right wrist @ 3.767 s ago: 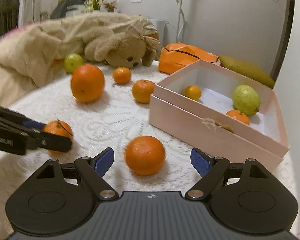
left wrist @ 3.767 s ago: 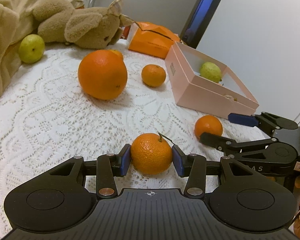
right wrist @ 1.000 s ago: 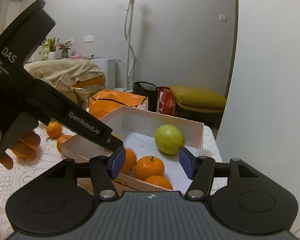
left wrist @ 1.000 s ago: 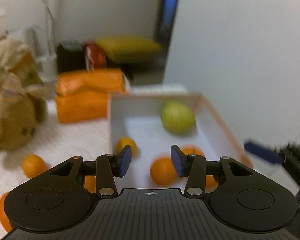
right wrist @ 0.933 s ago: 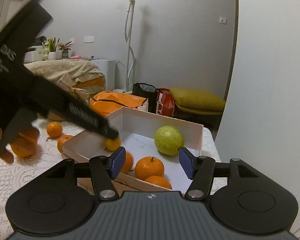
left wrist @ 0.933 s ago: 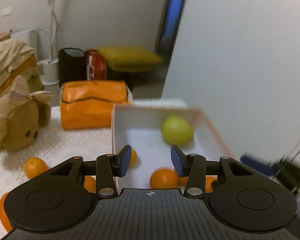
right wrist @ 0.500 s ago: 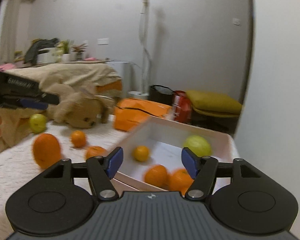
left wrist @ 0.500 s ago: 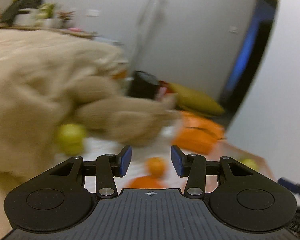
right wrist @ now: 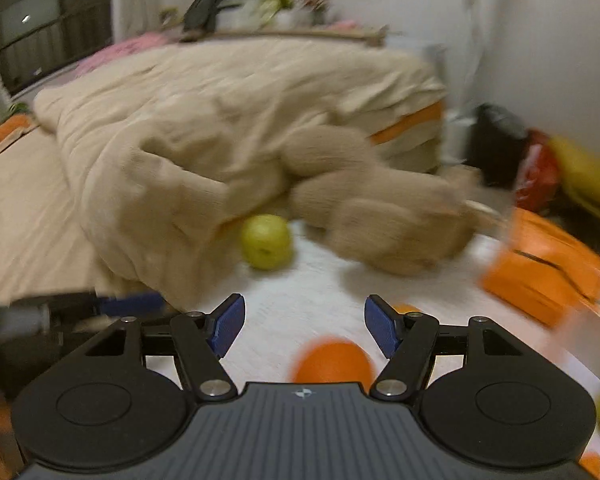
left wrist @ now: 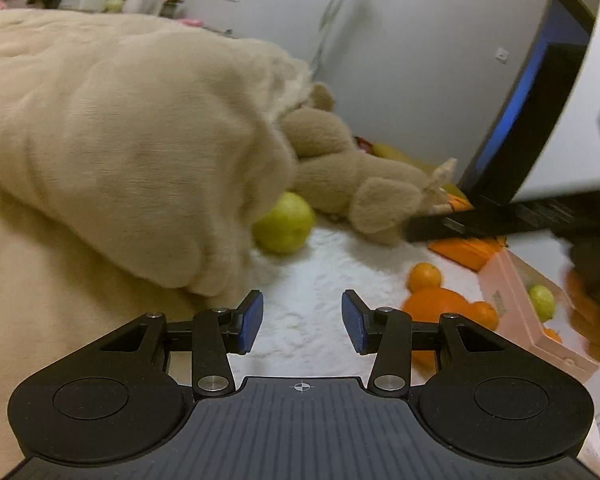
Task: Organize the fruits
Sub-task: 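Reach the right tool to the green guava by the teddy bear and grasp it, then move the held guava with the right tool and lower it onto the cloth, then grasp a mandarin with the left tool while the right tool holds the guava, then hold the mandarin in the left tool and the guava in the right tool, then lift the mandarin and guava and carry them over the pink box, then open both tools to drop the mandarin and guava into the box, then move both open tools back toward the fruits on the cloth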
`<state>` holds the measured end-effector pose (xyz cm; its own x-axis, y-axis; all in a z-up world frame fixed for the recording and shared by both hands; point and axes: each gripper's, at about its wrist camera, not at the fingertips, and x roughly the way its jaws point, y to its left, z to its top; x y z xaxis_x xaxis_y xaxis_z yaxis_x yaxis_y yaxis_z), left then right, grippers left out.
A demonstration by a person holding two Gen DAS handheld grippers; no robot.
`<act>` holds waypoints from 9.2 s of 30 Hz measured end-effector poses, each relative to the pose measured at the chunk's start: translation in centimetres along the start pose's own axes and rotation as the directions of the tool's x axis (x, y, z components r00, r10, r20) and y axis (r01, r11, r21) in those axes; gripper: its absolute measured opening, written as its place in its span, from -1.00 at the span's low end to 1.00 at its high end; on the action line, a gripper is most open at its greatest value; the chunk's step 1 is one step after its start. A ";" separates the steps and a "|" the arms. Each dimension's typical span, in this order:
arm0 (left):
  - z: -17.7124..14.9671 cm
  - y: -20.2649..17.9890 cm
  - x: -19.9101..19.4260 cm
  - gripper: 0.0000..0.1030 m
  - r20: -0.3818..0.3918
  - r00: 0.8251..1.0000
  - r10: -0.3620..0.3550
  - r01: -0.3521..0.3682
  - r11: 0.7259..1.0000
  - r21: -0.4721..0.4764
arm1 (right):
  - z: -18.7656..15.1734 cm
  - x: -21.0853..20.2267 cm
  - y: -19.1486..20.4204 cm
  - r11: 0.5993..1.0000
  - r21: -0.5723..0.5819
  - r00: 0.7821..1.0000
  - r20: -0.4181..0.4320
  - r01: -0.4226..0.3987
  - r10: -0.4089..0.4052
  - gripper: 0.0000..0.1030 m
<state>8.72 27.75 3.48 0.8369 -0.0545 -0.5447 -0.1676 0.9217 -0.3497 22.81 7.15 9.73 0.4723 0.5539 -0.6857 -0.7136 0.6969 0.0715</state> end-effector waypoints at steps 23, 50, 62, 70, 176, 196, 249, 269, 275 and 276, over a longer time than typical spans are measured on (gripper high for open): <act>-0.8 3.0 1.1 -0.07 -0.034 0.999 -0.041 0.037 0.993 -0.111 | 5.2 17.9 1.8 0.989 0.145 0.971 -0.236 -0.016 0.050 0.18; -3.4 -15.5 2.1 -0.07 -0.146 0.966 -0.213 0.246 0.931 0.270 | -20.9 -10.8 -8.6 0.949 0.220 0.974 -0.051 0.227 -0.222 0.19; -3.8 -22.5 8.2 -0.06 -0.205 0.970 -0.133 0.212 0.878 0.429 | -25.9 -10.6 -10.3 0.955 0.263 0.969 0.163 0.137 -0.184 0.42; -4.0 -24.3 12.6 -0.06 -0.233 0.972 -0.037 0.147 0.868 0.474 | -27.2 -10.4 -10.1 0.957 0.268 0.963 0.212 0.109 -0.169 0.48; -11.9 -19.8 2.9 -0.06 -0.370 0.884 -0.287 0.396 0.880 0.263 | -24.0 -14.9 -8.9 0.893 0.183 0.893 0.121 0.410 -0.434 0.49; -11.5 -20.1 3.8 -0.06 -0.363 0.903 -0.229 0.337 0.902 0.269 | -25.2 -12.7 -10.4 0.915 0.291 0.953 0.033 0.280 -0.301 0.37; -1.0 -26.6 8.2 -0.09 -0.163 0.943 -0.290 0.329 0.887 0.325 | -16.2 -12.7 -20.3 0.852 0.388 0.891 0.138 0.353 -0.432 0.15; 0.2 -11.6 4.1 -0.10 0.005 1.000 -0.031 0.030 0.997 0.069 | -11.0 -7.6 -20.3 0.813 0.380 0.882 -0.017 0.442 -0.472 0.21; -0.9 -9.7 3.1 -0.10 -0.013 1.000 -0.021 0.022 0.996 0.082 | -9.0 -8.1 -16.2 0.885 0.320 0.921 0.082 0.337 -0.381 0.36; -1.0 -9.2 2.9 -0.10 -0.013 1.000 -0.018 0.019 0.996 0.081 | -8.7 -7.8 -15.6 0.901 0.313 0.937 0.076 0.302 -0.341 0.36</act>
<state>12.15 18.71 4.35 0.8330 -0.0764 -0.5479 -0.1084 0.9487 -0.2971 25.80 -11.99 7.66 0.7248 0.3164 -0.6121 -0.3384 0.9373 0.0838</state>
